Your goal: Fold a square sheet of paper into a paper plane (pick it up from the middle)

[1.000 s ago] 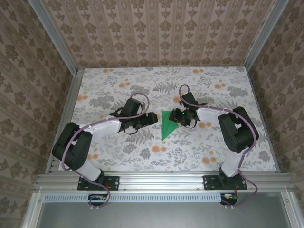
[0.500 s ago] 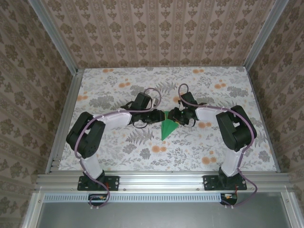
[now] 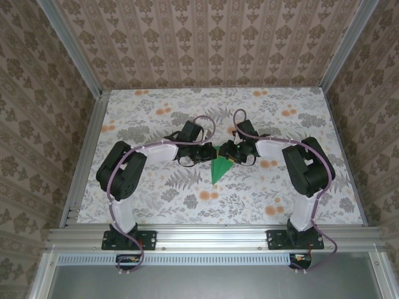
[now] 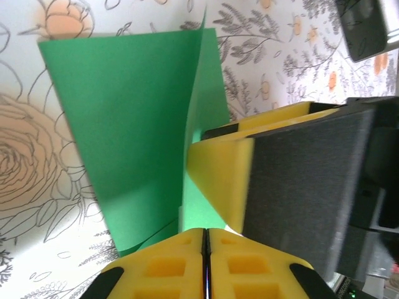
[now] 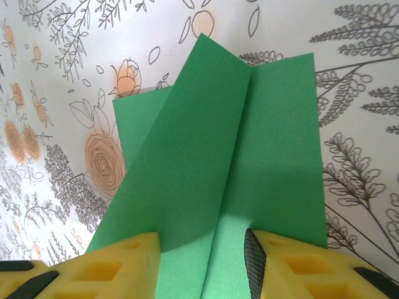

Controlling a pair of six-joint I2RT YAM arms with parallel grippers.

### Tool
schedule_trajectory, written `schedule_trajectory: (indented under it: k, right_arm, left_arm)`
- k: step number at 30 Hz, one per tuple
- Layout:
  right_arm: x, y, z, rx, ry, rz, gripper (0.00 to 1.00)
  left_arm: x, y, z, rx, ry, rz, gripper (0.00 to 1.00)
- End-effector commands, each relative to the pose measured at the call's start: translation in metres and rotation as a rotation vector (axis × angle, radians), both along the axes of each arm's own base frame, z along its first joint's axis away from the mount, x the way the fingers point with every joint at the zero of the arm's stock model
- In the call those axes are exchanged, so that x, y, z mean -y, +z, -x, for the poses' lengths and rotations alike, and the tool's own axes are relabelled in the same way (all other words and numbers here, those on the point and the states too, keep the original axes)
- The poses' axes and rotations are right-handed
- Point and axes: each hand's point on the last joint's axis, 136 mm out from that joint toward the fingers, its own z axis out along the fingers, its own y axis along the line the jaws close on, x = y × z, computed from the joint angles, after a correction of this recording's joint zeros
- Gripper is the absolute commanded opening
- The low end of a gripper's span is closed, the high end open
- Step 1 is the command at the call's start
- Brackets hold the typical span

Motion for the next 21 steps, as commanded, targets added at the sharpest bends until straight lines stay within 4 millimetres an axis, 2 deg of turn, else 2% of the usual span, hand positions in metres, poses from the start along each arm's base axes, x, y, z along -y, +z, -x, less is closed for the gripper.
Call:
schedule_trajectory:
  k: [1, 11, 21]
  right_arm:
    - [-0.008, 0.002, -0.003, 0.007, 0.033, -0.027, 0.43]
    - [-0.015, 0.001, -0.001, 0.003, 0.062, -0.043, 0.43]
    - [-0.026, -0.001, 0.002, -0.008, 0.102, -0.069, 0.39]
  left_arm:
    - [-0.005, -0.013, 0.0, -0.035, 0.011, -0.046, 0.09]
    - [-0.016, -0.037, 0.001, -0.078, 0.033, -0.12, 0.06]
    - [-0.021, -0.042, 0.0, -0.091, 0.043, -0.127, 0.05]
